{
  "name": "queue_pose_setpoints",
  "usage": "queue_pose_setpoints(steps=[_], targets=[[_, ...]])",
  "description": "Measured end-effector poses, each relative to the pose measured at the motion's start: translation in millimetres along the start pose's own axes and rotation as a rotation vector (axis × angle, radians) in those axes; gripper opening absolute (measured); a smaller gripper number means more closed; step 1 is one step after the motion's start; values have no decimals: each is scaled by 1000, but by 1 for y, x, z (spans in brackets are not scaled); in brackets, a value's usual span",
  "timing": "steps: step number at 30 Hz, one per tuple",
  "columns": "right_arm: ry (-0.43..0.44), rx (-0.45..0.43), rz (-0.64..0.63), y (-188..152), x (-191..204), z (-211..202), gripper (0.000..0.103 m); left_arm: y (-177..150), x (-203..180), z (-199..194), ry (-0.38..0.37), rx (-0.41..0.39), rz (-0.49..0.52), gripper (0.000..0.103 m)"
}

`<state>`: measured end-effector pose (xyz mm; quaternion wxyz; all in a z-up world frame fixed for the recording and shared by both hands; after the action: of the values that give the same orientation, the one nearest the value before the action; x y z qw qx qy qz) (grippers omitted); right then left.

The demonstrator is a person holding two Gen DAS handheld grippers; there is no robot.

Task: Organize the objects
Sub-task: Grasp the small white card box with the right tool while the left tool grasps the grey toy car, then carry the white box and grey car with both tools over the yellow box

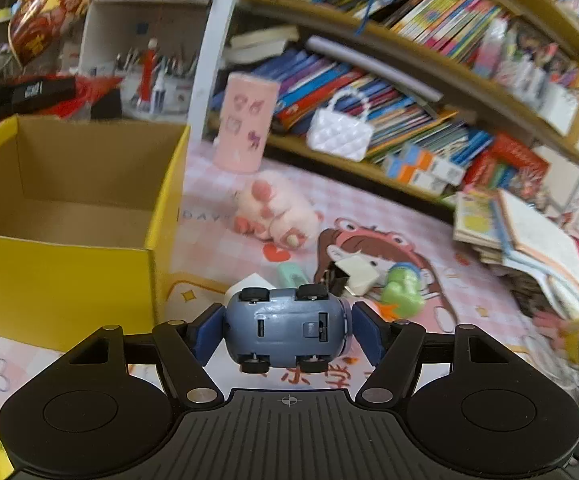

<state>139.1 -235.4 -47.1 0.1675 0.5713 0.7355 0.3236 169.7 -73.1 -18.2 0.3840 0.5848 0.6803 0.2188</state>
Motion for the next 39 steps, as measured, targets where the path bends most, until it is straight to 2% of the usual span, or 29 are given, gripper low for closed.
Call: queue_pose_setpoints(steps=[6, 13, 23, 39], targets=[[-5, -1, -7, -8, 33, -5, 28, -23, 36, -41, -8, 21, -38, 69], [24, 23, -28, -23, 91, -6, 28, -53, 93, -71, 71, 111, -69, 69], [58, 21, -104, -45, 173, -11, 28, -72, 146, -119, 115, 106, -29, 69], [24, -6, -64, -63, 228, -16, 28, -80, 193, -154, 96, 74, 28, 69]])
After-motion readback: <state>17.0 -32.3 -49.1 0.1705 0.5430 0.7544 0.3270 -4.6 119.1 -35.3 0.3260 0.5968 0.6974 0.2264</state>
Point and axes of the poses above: each gripper's, at about its wrist camera, not at the fingertips, and z roughly the way its jaws point, x to its left, y to its top, the point moved 4 cm from there along z, roughly the way its jaws point, and after that the axes turned 4 degrees about x, right-handed, at the moved point
